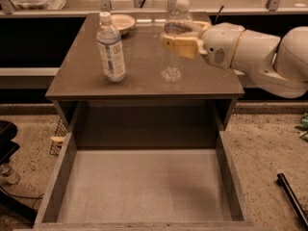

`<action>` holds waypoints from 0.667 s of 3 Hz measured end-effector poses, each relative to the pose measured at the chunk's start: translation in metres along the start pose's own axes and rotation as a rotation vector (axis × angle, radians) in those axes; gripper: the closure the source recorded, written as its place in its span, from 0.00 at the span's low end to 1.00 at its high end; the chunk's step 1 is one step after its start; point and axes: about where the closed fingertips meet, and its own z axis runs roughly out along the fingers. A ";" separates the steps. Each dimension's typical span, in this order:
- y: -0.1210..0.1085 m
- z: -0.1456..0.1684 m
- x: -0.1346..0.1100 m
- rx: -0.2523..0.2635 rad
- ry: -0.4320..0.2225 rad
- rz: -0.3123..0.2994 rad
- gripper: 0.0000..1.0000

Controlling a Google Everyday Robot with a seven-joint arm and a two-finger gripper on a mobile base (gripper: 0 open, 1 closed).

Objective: Pick water bottle from top drawer and place on counter

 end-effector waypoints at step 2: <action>-0.013 0.003 -0.006 0.047 -0.009 -0.011 1.00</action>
Offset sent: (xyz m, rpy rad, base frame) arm 0.0122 -0.0047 0.0070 0.0037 -0.0160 -0.0469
